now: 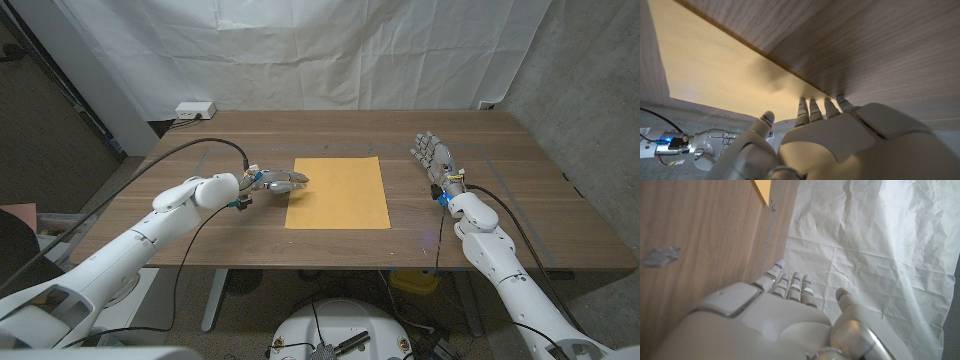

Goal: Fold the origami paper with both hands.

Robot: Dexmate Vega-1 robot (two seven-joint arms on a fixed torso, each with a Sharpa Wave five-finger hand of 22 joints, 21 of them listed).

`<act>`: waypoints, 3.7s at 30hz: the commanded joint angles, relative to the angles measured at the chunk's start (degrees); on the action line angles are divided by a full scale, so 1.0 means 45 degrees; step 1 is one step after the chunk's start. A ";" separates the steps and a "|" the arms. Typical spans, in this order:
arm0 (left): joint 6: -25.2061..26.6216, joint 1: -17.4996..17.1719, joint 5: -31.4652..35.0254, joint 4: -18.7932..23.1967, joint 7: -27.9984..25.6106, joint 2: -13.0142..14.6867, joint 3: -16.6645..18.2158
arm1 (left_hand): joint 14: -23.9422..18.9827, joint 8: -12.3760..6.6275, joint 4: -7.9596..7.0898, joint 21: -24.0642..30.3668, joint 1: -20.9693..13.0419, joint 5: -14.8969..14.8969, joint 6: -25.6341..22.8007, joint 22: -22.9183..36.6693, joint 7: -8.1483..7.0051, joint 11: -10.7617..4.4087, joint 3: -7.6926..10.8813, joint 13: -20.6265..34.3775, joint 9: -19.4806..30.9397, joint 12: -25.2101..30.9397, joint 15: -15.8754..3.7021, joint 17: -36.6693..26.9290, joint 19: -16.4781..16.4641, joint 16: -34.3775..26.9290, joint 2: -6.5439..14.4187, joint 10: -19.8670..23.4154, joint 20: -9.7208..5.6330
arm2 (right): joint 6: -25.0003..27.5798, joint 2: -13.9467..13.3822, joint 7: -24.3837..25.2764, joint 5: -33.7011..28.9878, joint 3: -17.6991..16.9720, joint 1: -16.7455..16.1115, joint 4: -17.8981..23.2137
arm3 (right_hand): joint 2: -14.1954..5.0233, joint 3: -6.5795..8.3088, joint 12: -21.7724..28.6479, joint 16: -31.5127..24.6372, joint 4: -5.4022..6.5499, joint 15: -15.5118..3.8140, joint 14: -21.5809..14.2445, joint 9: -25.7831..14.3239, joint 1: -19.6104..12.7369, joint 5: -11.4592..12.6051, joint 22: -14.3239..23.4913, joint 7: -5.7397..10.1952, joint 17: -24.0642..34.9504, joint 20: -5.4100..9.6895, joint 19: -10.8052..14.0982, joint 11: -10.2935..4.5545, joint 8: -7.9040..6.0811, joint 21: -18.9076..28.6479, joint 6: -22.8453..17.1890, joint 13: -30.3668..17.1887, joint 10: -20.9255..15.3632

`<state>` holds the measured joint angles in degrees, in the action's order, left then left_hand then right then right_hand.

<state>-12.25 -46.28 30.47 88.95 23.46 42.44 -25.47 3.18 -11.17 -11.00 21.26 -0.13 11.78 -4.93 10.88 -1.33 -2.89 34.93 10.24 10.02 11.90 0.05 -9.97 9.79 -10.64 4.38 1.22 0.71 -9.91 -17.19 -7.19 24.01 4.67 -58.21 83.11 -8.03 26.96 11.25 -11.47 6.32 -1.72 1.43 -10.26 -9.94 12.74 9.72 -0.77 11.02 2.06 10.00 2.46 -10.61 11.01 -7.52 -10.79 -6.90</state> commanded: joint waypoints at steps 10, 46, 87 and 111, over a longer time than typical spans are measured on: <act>0.0294 0.0226 0.0211 0.0088 0.0480 -0.0197 -0.0215 | -0.0266 -0.0036 -0.0025 -0.0029 0.0130 -0.0020 -0.0271 0.0007 0.0055 -0.0002 -0.0206 0.0052 0.0014 0.0142 -0.0010 -0.0065 0.0026 -0.0144 0.0673 0.0276 0.0014 | 0.7404 -0.2407 0.0720 -0.1682 0.0436 -0.0480 0.4922 | -0.0309 0.0535 0.0515 -0.0382 -0.1429 0.0774 -0.2352 -0.0084 -0.1590 -0.0351 0.0026 -0.0769 -0.0119 -0.0384 0.1975 0.0752 -0.0396 0.0417 -0.1965 -0.0034 -0.2297; 0.0267 0.0083 0.0450 0.0333 0.0262 -0.0214 -0.0178 | -0.0233 0.0067 -0.0059 -0.0081 0.0197 0.0040 -0.0240 0.0023 0.0078 0.0027 -0.0470 0.0059 0.0018 0.0054 -0.0065 -0.0063 0.0035 -0.0077 0.0803 0.0238 0.0016 | 1.3574 -0.3937 -0.3184 -0.1968 0.1212 0.1523 0.6583 | -0.0393 0.0467 0.0671 -0.0368 -0.2074 0.2024 -0.3425 -0.0141 -0.2205 -0.0602 0.0031 -0.2011 0.0089 -0.1542 0.3551 0.1795 -0.0290 0.0557 -0.2971 -0.0057 -0.3421; 0.0042 0.0051 0.0545 0.0257 0.0130 -0.0144 -0.0125 | -0.0249 0.0097 -0.0070 -0.0139 0.0196 0.0100 -0.0309 0.0036 0.0091 0.0047 -0.0715 0.0067 0.0023 0.0022 -0.0078 -0.0062 0.0055 -0.0050 0.0959 0.0302 0.0015 | 1.4614 -0.3536 -0.4458 -0.1906 0.2098 0.2829 0.5303 | -0.0352 -0.0092 0.0200 -0.0037 -0.1395 0.2504 -0.2700 -0.0142 -0.1372 -0.0594 0.0030 -0.2446 0.0146 -0.1909 0.4280 0.2231 0.0067 0.0431 -0.2146 -0.0080 -0.2517; -0.0075 0.0212 0.0610 0.0043 0.0090 -0.0235 -0.0210 | -0.0232 0.0133 -0.0073 -0.0169 0.0186 0.0133 -0.0263 0.0043 0.0092 0.0065 -0.0842 0.0071 0.0026 -0.0027 -0.0096 -0.0061 0.0058 -0.0032 0.1043 0.0238 0.0006 | 1.2559 -0.2543 -0.6537 -0.0050 0.1079 0.2867 0.2935 | -0.0739 0.1178 0.0589 -0.0499 -0.1452 0.2569 -0.5191 -0.0144 -0.2343 -0.0415 0.0088 -0.2377 0.0116 -0.2210 0.6982 0.2029 0.0019 0.0792 -0.2157 -0.0102 -0.3806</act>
<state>-12.62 -45.56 33.06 89.46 23.93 41.61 -26.22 2.06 -10.71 -11.38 20.60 0.46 12.18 -5.84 10.94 -1.02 -2.56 31.22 10.30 9.99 11.90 -0.20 -10.03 9.86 -10.78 3.79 2.12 0.84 51.73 -31.77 -32.68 19.28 12.78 -44.89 102.07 -10.64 31.07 13.57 -13.47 0.19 10.32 -21.03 -10.78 -19.13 10.42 9.89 -8.19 11.39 -8.19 40.29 12.04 -10.61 14.31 -17.40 -11.10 -23.28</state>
